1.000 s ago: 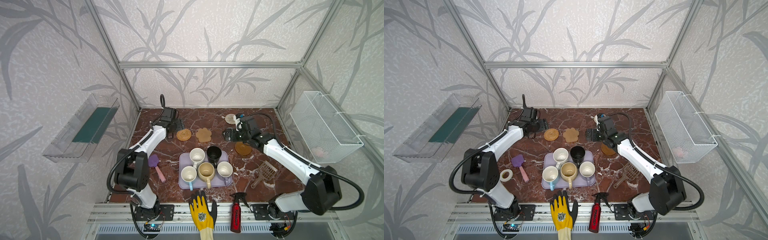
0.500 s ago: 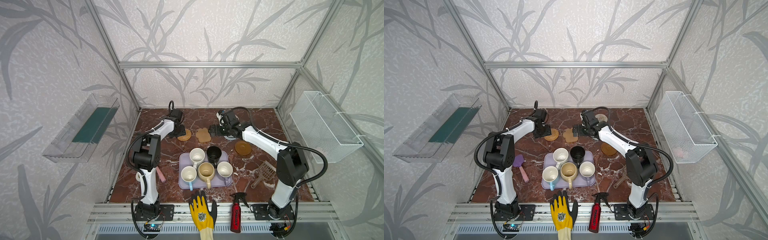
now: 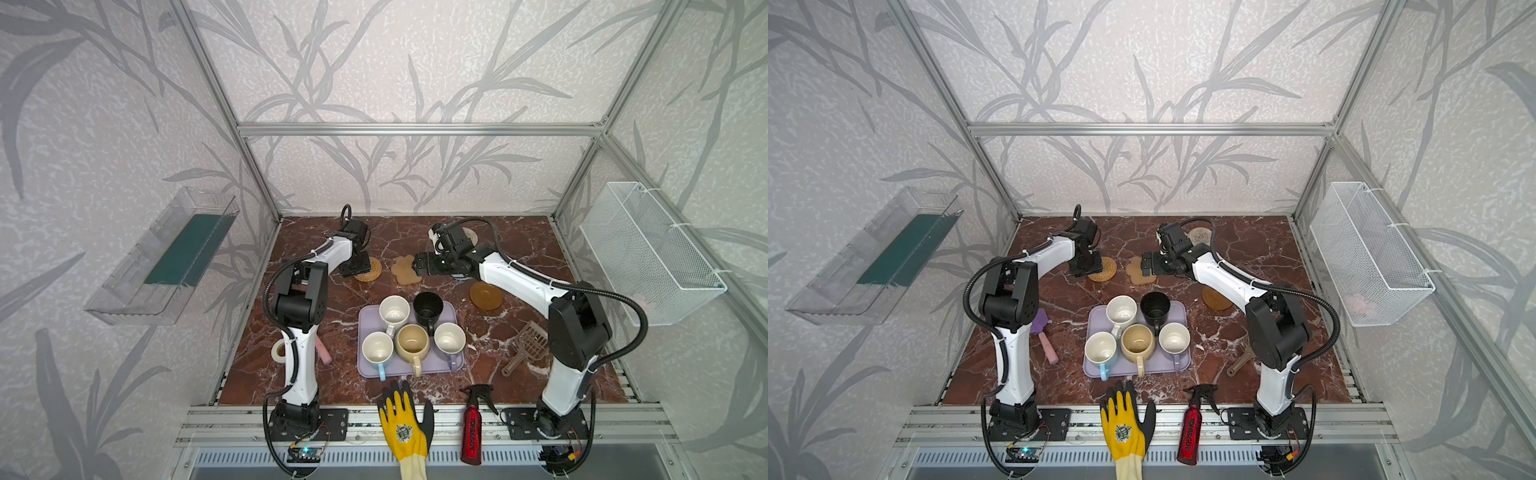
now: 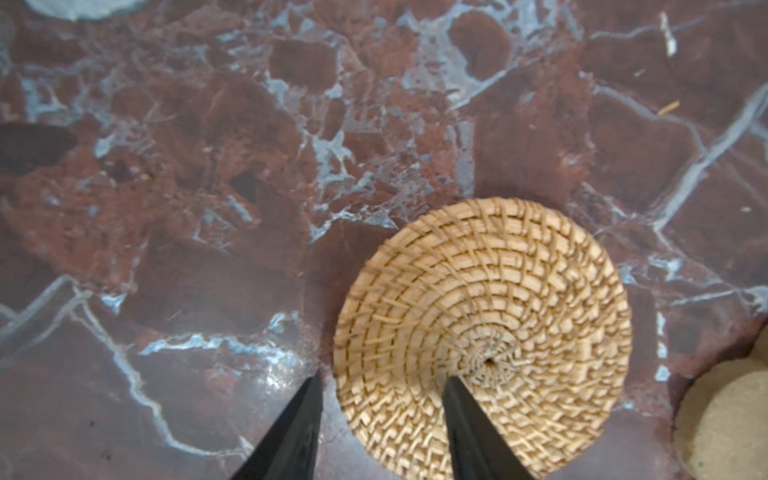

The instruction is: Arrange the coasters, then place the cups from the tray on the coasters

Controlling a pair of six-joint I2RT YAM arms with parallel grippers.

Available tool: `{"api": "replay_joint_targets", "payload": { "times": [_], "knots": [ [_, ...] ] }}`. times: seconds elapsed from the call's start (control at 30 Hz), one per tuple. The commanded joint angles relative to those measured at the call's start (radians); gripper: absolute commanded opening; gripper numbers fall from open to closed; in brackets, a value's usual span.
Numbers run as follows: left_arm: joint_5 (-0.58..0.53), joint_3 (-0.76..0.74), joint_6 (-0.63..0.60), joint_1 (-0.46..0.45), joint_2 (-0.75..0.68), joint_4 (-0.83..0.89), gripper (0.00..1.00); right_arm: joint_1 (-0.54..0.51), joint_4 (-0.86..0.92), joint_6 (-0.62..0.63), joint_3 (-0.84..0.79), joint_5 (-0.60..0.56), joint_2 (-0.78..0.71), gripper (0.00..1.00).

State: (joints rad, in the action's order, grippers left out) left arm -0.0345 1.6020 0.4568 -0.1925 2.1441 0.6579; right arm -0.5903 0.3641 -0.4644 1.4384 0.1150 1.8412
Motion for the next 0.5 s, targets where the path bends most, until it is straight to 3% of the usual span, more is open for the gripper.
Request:
{"api": "replay_joint_targets", "payload": {
  "times": [0.0, 0.23, 0.47],
  "knots": [
    [-0.047, 0.013, 0.022, 0.016, 0.016, 0.042, 0.48, -0.006, -0.024, -0.026, -0.045, 0.003, -0.044, 1.0],
    [-0.074, -0.042, 0.051, 0.102, -0.021, 0.045, 0.45, -0.005, -0.048, -0.037, -0.106, -0.009, -0.089, 1.0],
    [-0.076, -0.037, 0.03, 0.104, -0.047, 0.05, 0.45, -0.006, -0.038, -0.034, -0.094, -0.001, -0.092, 1.0]
  ]
}}
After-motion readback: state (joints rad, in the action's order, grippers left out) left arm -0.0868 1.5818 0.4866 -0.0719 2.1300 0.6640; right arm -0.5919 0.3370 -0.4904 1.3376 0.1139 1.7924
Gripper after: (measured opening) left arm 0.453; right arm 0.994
